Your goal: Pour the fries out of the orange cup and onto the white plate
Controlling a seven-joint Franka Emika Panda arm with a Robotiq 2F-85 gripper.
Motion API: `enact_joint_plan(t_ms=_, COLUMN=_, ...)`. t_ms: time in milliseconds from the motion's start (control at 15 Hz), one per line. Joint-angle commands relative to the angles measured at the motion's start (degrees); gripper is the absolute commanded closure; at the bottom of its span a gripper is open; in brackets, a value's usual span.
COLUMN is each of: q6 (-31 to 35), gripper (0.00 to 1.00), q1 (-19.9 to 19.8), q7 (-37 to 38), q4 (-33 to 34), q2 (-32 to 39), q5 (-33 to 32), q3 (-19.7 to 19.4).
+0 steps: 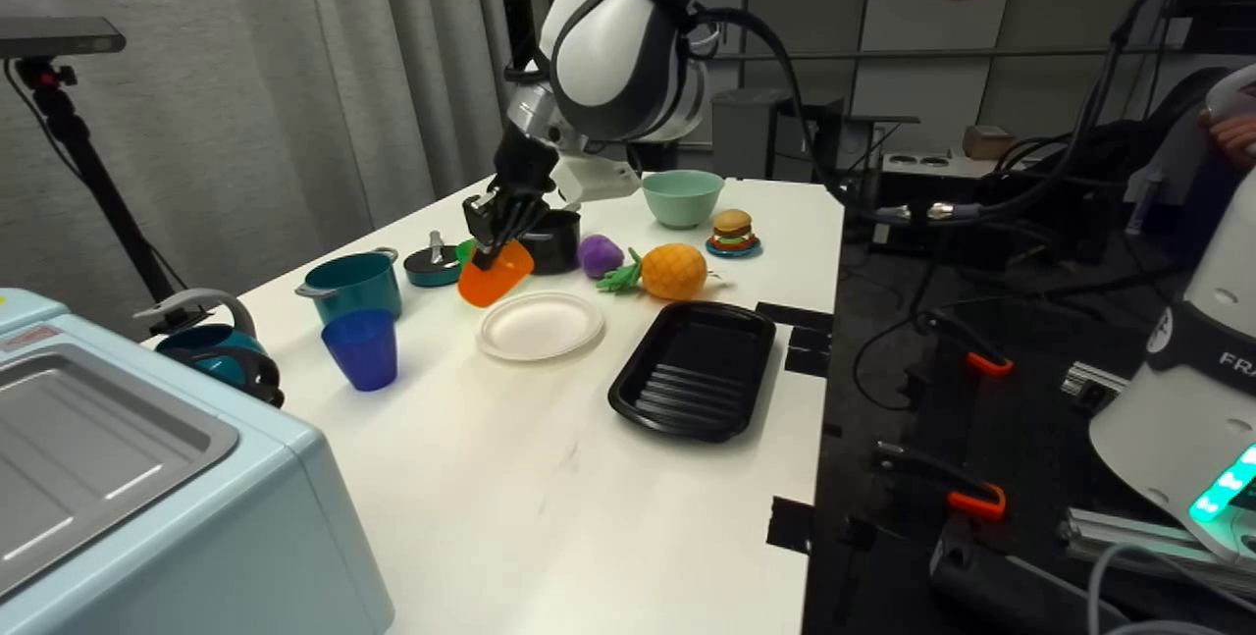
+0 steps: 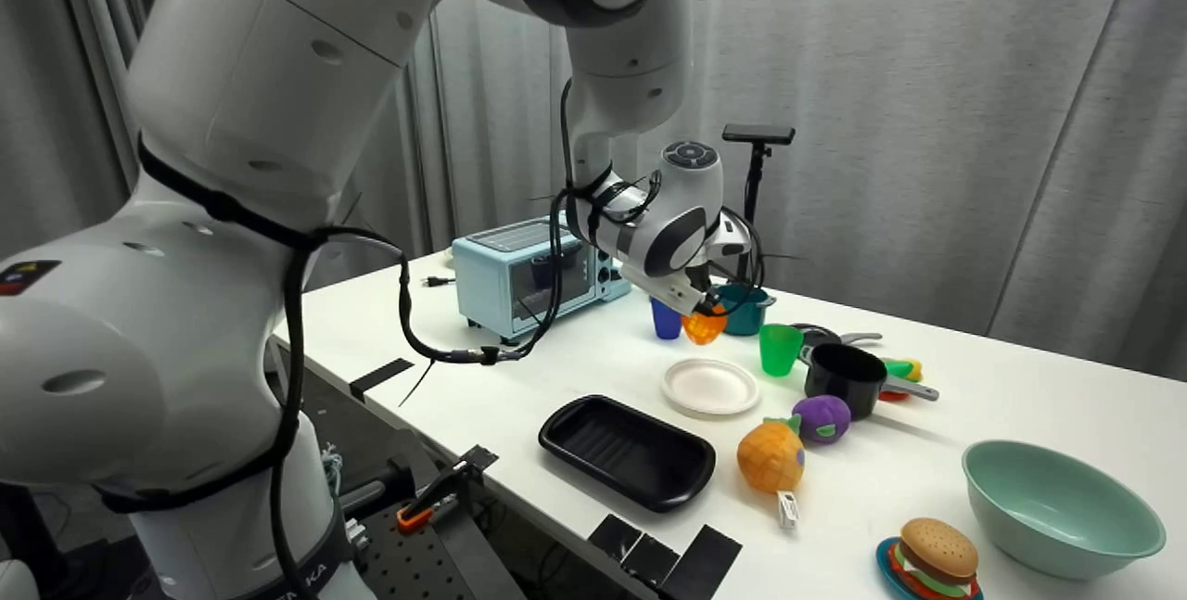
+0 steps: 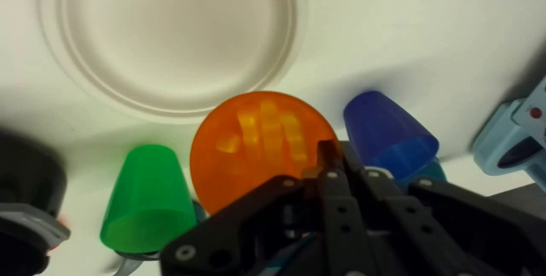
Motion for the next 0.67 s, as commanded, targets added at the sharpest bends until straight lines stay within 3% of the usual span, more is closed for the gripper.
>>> enact_joint_plan(t_ms=0, q6=-2.85, gripper=0.99, q1=-12.61, q7=-8.60, q4=4.59, q2=8.76, q5=3.25, q3=15.25)
enact_joint_plan(t_ms=267, q6=-9.55, gripper=0.99, q1=-24.62, q7=-16.63, q4=5.05, q2=15.74, q5=7.56, q3=28.43)
enact_joint_plan(t_ms=600, q6=-18.62, gripper=0.99, q1=-31.47, q7=-19.77, q4=5.80, q2=21.19, q5=12.10, q3=34.85)
